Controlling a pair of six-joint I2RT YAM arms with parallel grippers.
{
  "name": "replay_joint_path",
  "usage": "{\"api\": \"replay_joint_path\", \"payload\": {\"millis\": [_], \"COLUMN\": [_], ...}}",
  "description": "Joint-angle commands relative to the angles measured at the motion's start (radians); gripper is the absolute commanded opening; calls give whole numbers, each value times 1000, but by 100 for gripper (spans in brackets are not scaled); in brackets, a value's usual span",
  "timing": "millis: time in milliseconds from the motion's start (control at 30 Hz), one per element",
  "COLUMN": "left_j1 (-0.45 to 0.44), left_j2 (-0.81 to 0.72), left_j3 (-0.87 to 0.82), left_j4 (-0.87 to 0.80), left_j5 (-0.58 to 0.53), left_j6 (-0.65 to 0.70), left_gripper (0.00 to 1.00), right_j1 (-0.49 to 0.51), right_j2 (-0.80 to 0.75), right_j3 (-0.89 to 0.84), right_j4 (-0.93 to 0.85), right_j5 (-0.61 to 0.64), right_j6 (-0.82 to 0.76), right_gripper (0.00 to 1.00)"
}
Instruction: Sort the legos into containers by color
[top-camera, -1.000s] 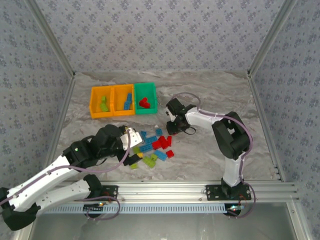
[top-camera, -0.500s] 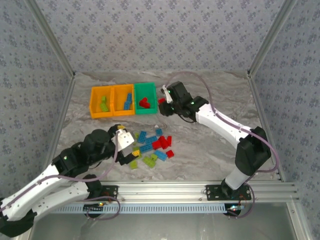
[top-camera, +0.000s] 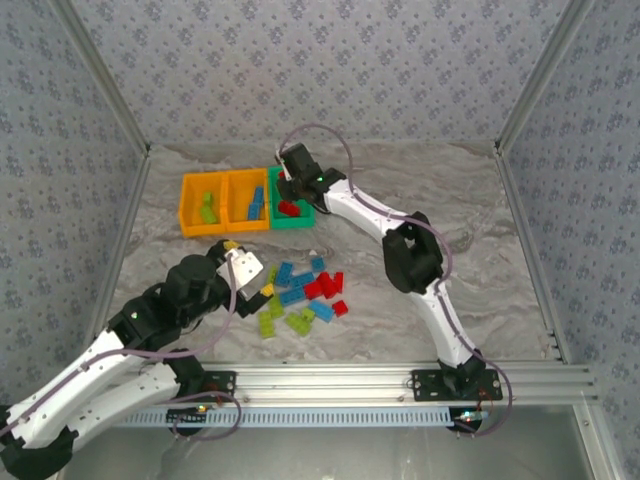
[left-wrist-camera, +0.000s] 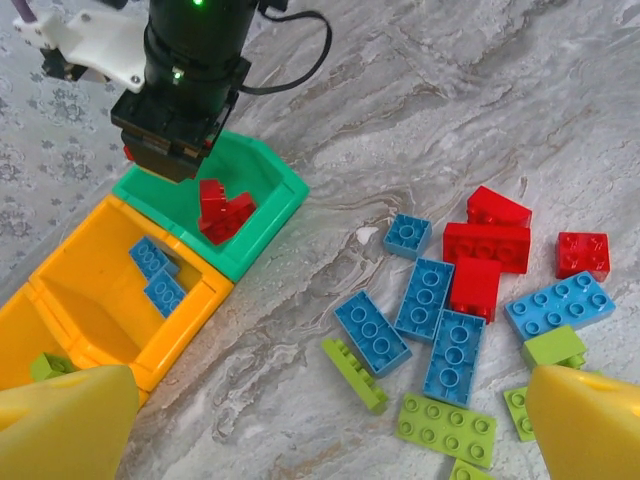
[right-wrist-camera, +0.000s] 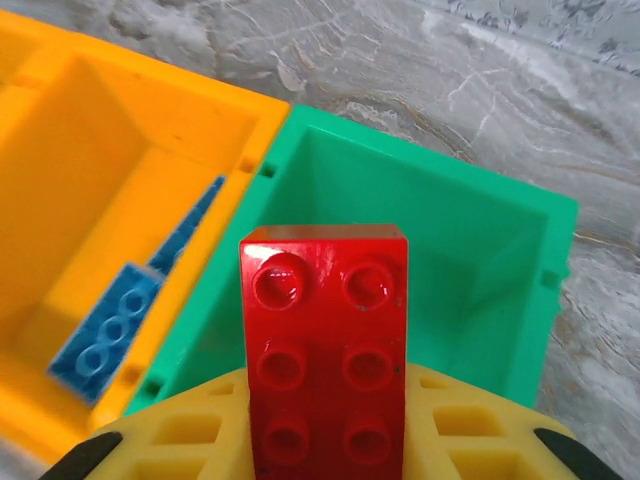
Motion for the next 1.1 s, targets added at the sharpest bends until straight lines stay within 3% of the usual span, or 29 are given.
{"api": "replay_joint_path", "payload": {"millis": [0,167,267,467,567,700,867,967,1067], "left_j1": [6,10,13,33,39,39,63,139,209], "left_j2": [3,16,31,57,88,193,386,521,652], "left_j3": [-7,-12,-10,11,68,152,127,106,101], "left_j4": [23,24,22,19,-5,-40,26,77,107], "left_j5": [-20,-27,-27,-57,-104,-183,-183,-88,53], "left_j6": [1,4,3,-46,-130,-402,-618,-682,-732], "left_gripper": [99,99,99,99,99,99,99,94,81], "right_j1": [-8,-7,-12,0,19,81,182,237,270], "right_j2": [34,-23,-119,-494,-708,-965,-1139,-1168,-1156], "right_j3": [137,171,117,-310,-529,-767,-934,-998,-1009], "right_j4": [-98,-165,-206,-105,-67,-85,-128,-155,-169], "right_j5": [-2,34,33,-58,-96,-93,-143,-145,-177], "right_j6": [-12,-29,-22,-1,14,43,147,211,259], "right_gripper": [44,56,56,57,59,70,78,80,83]}}
